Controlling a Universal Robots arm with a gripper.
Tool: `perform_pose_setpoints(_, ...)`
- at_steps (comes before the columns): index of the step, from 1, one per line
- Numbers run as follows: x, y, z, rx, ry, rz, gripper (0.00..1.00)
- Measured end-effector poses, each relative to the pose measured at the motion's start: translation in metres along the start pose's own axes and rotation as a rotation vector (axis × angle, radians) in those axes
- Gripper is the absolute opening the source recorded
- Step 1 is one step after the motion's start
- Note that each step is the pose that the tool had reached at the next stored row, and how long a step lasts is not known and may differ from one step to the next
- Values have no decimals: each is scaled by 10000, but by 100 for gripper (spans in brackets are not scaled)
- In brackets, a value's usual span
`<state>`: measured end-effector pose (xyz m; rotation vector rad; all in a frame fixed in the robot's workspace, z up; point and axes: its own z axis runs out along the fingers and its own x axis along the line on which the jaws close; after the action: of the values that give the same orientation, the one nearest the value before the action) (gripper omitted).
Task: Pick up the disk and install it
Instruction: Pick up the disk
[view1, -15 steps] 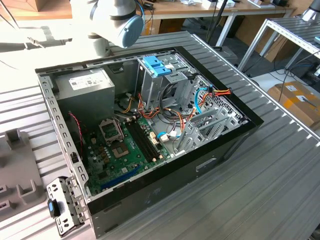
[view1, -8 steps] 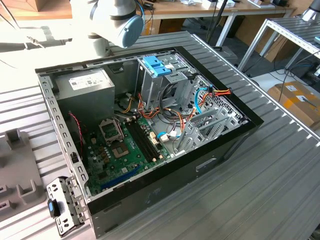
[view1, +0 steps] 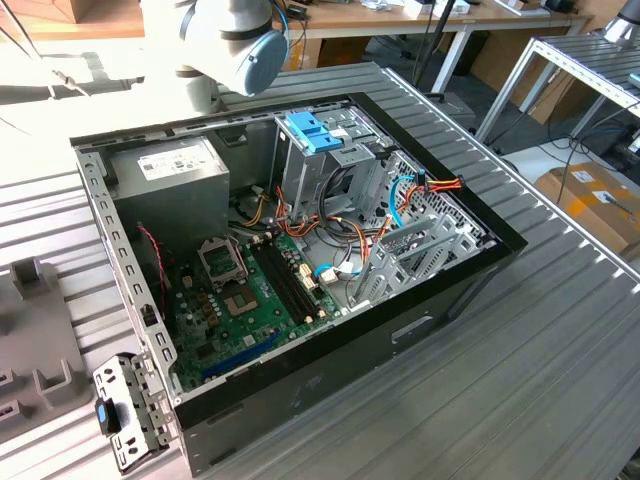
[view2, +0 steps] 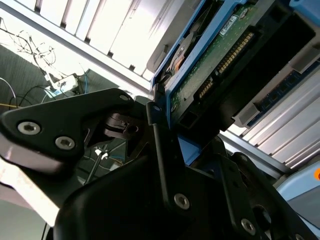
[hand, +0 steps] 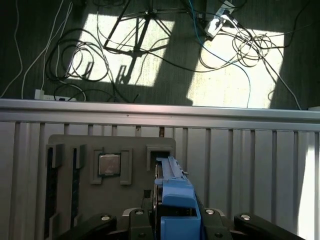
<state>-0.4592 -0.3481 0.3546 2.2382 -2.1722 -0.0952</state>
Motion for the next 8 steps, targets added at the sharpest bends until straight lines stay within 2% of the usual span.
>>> perform_pose_setpoints(8, -2, 4, -71, 1, 0, 0, 37)
